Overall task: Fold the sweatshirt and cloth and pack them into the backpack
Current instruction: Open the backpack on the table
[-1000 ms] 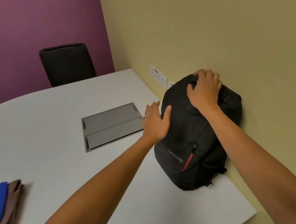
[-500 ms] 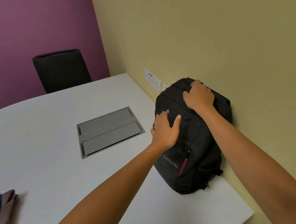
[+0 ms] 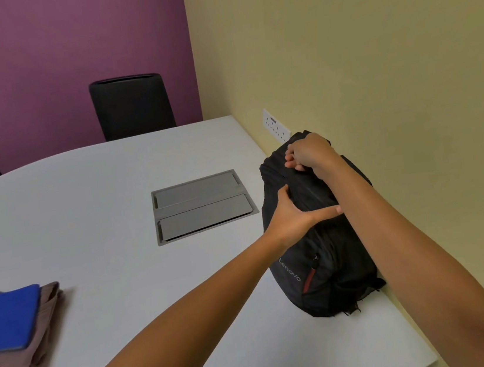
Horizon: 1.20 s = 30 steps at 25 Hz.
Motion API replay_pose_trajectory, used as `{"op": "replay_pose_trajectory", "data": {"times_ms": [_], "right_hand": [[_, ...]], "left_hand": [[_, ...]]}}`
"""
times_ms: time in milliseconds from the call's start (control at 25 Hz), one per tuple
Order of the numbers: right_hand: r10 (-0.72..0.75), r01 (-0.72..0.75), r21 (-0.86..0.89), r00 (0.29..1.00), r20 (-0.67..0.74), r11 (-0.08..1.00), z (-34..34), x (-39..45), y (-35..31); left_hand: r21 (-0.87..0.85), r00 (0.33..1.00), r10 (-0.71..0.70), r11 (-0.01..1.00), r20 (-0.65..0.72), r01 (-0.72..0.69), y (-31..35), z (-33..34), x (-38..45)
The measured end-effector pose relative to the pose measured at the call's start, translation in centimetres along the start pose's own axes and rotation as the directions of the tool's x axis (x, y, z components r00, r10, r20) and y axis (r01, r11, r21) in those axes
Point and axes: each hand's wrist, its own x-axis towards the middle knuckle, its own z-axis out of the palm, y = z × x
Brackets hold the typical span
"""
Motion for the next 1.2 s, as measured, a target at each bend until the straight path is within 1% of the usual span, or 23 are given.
{"op": "replay_pose_trajectory", "data": {"times_ms": [120,240,280,360,440,560,680,760,880,960,1080,1120,1200], "right_hand": [[0.003,-0.009,0.104,0.998,0.057,0.995,2.5,-1.7,-1.7],[0.035,-0.055,0.217,0.995,0.097,0.975,5.3,-3.8,-3.5],[0.031,-0.057,0.256,0.994,0.103,0.965,6.3,-4.5,-4.1],[-0.006,-0.026,0.312,0.995,0.101,0.95,8.2,-6.0,-5.4],[-0.02,-0.02,0.339,0.993,0.116,0.941,10.3,-7.7,-6.5],[-0.034,-0.028,0.37,0.986,0.16,0.929,13.4,-10.5,-8.5],[-0.121,0.005,0.492,0.971,0.205,0.871,16.4,-12.8,-10.3],[-0.143,0.001,0.554,0.967,0.212,0.833,18.5,-14.7,-11.3],[-0.149,-0.018,0.596,0.962,0.229,0.803,20.8,-17.2,-13.2],[-0.139,-0.048,0.639,0.961,0.239,0.768,21.5,-18.6,-14.1],[-0.11,-0.104,0.688,0.959,0.26,0.718,22.5,-20.6,-15.0],[-0.105,-0.131,0.696,0.953,0.285,0.706,23.0,-21.5,-15.0],[-0.102,-0.186,0.69,0.93,0.354,0.699,24.6,-23.0,-14.6]], "left_hand": [[-0.026,0.999,0.018,0.999,-0.039,-0.019,-0.1,-1.2,-1.0],[0.058,0.988,0.081,0.996,-0.134,-0.073,-0.3,-3.0,-2.2],[0.082,0.981,0.104,0.992,-0.163,-0.091,-0.3,-3.7,-2.7],[0.09,0.968,0.104,0.992,-0.228,-0.086,-0.3,-5.1,-3.7],[0.105,0.95,0.1,0.992,-0.296,-0.072,-0.9,-7.4,-4.5],[0.139,0.939,0.091,0.989,-0.331,-0.047,-1.5,-11.7,-5.7],[0.185,0.93,0.127,0.981,-0.345,-0.065,-1.8,-16.1,-6.7],[0.246,0.914,0.166,0.966,-0.369,-0.076,-2.3,-19.5,-7.5],[0.351,0.904,0.238,0.93,-0.356,-0.106,-2.4,-24.3,-8.8],[0.439,0.91,0.258,0.893,-0.325,-0.096,-2.0,-27.1,-9.5],[0.556,0.95,0.242,0.826,-0.197,-0.095,-1.6,-32.0,-10.6],[0.594,0.962,0.229,0.798,-0.145,-0.1,-1.7,-33.8,-11.1],[0.654,0.978,0.184,0.752,-0.094,-0.078,-1.9,-37.1,-12.5]]}}
